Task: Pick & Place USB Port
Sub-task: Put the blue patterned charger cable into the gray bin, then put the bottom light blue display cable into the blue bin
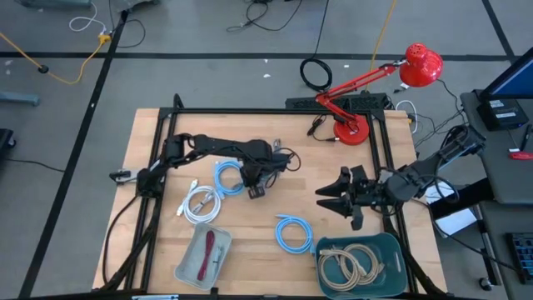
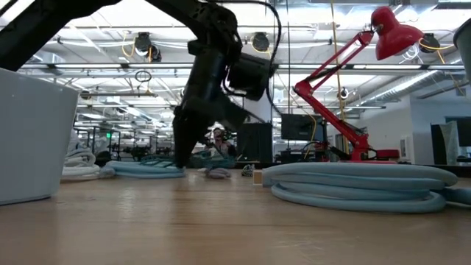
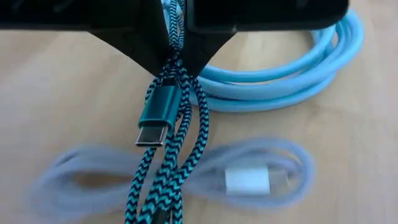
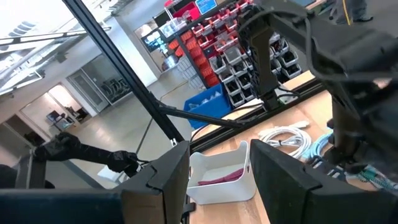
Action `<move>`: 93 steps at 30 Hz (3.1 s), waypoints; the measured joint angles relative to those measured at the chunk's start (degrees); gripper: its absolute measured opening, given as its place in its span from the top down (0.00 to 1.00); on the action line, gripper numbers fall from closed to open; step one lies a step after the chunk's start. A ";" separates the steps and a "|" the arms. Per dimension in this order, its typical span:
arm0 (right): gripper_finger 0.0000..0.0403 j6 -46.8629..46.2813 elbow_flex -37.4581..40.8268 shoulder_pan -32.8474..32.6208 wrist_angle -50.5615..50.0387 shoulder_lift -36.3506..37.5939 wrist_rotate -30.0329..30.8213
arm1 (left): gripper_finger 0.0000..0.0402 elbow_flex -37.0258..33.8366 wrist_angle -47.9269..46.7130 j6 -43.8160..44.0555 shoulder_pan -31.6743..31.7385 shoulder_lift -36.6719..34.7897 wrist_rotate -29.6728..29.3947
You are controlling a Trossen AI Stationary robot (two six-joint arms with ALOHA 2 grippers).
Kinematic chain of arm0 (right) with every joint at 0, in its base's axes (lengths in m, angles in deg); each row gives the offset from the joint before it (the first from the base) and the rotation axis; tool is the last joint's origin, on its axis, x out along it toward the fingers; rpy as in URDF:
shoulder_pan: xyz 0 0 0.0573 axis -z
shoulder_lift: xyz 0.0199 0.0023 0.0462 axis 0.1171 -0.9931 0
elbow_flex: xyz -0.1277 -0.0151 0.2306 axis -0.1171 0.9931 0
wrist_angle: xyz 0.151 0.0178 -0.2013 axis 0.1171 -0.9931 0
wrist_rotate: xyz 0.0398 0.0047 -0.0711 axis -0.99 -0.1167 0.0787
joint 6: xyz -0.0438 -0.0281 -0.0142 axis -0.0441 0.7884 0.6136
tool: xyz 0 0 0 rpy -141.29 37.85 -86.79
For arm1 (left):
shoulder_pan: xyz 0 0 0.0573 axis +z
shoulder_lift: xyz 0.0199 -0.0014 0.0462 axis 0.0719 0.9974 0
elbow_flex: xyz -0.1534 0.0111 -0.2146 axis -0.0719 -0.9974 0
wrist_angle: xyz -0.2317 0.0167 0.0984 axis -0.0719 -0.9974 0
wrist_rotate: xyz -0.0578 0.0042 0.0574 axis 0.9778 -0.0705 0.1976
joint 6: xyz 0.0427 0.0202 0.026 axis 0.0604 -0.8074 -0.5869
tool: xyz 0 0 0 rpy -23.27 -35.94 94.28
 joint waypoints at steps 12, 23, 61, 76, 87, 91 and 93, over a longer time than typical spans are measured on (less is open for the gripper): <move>0.59 -0.20 0.00 0.42 3.58 -3.39 -0.20 | 0.95 0.08 -1.03 17.09 5.73 -18.19 1.10; 0.59 -0.85 0.00 0.59 3.33 -2.82 -2.15 | 0.95 0.07 -7.30 48.78 -14.28 -34.19 -2.06; 0.59 0.04 0.00 -0.42 2.98 -1.76 -14.31 | 0.73 -34.69 35.94 96.43 -51.38 -30.78 1.62; 0.59 -5.53 0.00 0.96 -3.37 -1.76 -14.31 | 0.57 -34.69 35.85 98.78 -49.81 -39.04 -6.77; 0.58 -5.93 0.00 13.91 -21.77 -3.68 -16.64 | 0.62 -34.58 46.74 83.96 -50.35 -54.00 -51.38; 0.53 -5.51 0.00 21.60 -25.98 -8.25 -24.24 | 0.62 -34.58 52.01 72.74 -49.26 -55.97 -56.00; 0.49 -5.96 0.00 24.09 -25.89 -11.64 -28.19 | 0.62 -34.58 52.66 70.09 -48.59 -56.88 -55.61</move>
